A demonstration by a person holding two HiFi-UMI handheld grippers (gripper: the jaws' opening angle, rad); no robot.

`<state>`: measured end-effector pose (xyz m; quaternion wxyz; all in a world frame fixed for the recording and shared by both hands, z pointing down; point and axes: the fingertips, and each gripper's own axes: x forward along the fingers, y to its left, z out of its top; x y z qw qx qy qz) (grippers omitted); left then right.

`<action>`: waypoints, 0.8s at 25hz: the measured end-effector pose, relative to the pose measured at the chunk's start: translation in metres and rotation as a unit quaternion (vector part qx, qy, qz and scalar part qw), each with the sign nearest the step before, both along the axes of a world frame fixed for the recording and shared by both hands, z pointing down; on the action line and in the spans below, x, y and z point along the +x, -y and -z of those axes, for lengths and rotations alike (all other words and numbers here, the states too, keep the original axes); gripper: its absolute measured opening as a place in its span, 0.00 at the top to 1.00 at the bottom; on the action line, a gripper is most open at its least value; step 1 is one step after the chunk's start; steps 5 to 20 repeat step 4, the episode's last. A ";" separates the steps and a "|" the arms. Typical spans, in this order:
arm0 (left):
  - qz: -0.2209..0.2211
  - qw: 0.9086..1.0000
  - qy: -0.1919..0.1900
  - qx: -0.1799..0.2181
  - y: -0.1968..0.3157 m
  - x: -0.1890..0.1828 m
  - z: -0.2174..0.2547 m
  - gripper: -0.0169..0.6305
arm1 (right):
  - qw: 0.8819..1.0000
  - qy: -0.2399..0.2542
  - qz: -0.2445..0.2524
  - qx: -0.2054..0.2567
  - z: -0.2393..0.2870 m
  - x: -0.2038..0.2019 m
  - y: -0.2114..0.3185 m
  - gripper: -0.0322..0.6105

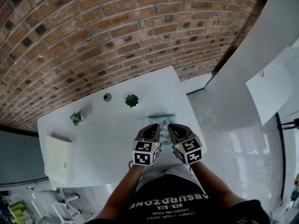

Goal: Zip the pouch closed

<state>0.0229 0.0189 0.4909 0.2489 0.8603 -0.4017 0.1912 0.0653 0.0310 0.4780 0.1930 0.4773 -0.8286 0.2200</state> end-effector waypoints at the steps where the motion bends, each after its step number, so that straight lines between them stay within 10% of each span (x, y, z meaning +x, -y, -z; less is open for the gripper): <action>1: -0.001 1.000 0.000 -0.001 0.000 0.000 -0.001 0.96 | 1.000 0.001 0.001 0.000 0.000 0.000 0.000 0.95; 20: -0.002 1.000 0.001 -0.004 -0.001 0.001 -0.003 0.96 | 1.000 0.001 0.003 -0.001 -0.001 -0.001 0.001 0.95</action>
